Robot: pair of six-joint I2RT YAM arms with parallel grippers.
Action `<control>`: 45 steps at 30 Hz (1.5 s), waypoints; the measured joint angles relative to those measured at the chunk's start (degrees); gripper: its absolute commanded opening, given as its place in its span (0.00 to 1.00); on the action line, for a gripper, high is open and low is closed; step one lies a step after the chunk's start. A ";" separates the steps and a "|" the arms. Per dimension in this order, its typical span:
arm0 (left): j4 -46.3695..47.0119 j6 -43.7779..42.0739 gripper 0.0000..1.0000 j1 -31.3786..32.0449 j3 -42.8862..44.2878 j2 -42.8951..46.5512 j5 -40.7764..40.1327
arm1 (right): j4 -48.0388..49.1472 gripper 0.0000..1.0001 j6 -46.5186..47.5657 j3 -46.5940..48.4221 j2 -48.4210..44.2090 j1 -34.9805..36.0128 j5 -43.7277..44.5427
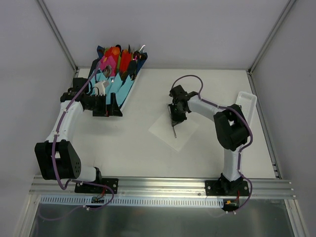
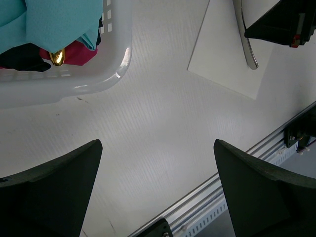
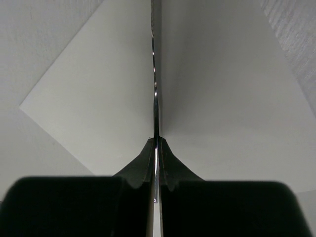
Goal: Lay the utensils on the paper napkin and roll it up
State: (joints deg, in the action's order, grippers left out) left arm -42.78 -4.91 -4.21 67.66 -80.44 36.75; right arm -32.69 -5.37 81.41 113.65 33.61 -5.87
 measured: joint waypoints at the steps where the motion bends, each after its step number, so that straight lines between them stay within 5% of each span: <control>1: 0.00 0.00 0.99 0.00 0.00 0.00 0.00 | 0.31 0.00 -0.20 -0.04 0.00 -0.28 -0.42; 18: -0.02 0.00 0.99 0.00 0.00 -0.02 0.00 | 0.83 0.30 -2.10 -0.68 0.00 -2.03 -1.75; 34: -0.04 0.00 0.99 0.00 0.00 -0.02 0.00 | -5.95 0.24 -1.97 6.29 0.22 -1.86 4.00; 45: -0.07 0.00 0.99 0.00 0.02 -0.02 0.00 | -9.75 0.31 -1.90 10.71 5.27 -0.79 6.56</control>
State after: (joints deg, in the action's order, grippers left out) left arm -42.85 -4.91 -4.21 67.68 -80.47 36.75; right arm -42.44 -7.27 92.12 118.91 32.82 0.69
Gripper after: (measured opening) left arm 0.987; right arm 0.299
